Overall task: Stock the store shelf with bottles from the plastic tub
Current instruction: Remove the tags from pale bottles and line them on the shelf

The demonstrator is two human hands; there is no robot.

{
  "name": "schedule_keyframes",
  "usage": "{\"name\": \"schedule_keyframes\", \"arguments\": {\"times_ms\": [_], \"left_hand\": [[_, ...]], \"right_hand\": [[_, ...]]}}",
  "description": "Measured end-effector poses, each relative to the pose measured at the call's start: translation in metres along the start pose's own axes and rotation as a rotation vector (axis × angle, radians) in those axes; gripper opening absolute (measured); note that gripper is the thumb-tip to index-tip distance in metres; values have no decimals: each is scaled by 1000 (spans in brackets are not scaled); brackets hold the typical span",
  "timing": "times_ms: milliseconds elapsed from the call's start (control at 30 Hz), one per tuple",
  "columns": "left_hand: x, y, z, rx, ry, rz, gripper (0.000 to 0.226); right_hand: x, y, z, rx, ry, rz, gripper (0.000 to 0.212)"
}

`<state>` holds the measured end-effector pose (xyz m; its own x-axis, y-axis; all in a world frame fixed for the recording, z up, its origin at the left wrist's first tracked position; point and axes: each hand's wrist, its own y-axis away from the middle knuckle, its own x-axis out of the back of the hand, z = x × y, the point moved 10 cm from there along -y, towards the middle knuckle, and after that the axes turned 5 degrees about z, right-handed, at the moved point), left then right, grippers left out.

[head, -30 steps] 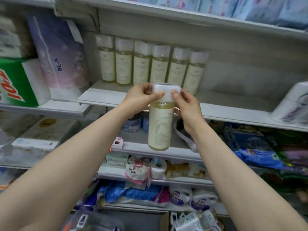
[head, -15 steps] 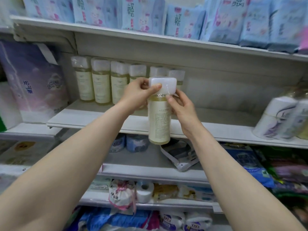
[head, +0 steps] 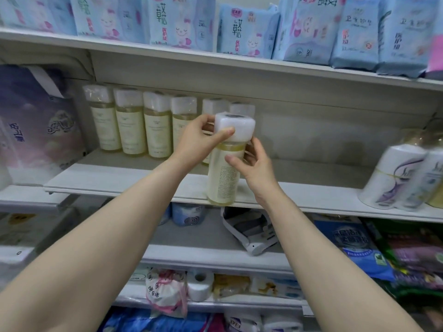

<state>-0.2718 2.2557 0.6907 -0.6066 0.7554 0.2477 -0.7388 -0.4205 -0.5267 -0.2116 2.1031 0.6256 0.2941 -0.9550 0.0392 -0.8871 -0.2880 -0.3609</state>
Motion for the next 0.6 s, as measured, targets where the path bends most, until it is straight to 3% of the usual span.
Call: {"name": "schedule_keyframes", "arguments": {"times_ms": [167, 267, 500, 600], "left_hand": [[-15, 20, -32, 96, 125, -100, 35], [-30, 37, -63, 239, 204, -188, 53], [-35, 45, -77, 294, 261, -176, 32], [-40, 45, -81, 298, 230, -189, 35]], "right_hand": [[-7, 13, 37, -20, 101, 9, 82], [-5, 20, 55, -45, 155, 51, 83], [8, 17, 56, -70, 87, 86, 70], [25, 16, 65, -107, 53, 108, 58]]}}
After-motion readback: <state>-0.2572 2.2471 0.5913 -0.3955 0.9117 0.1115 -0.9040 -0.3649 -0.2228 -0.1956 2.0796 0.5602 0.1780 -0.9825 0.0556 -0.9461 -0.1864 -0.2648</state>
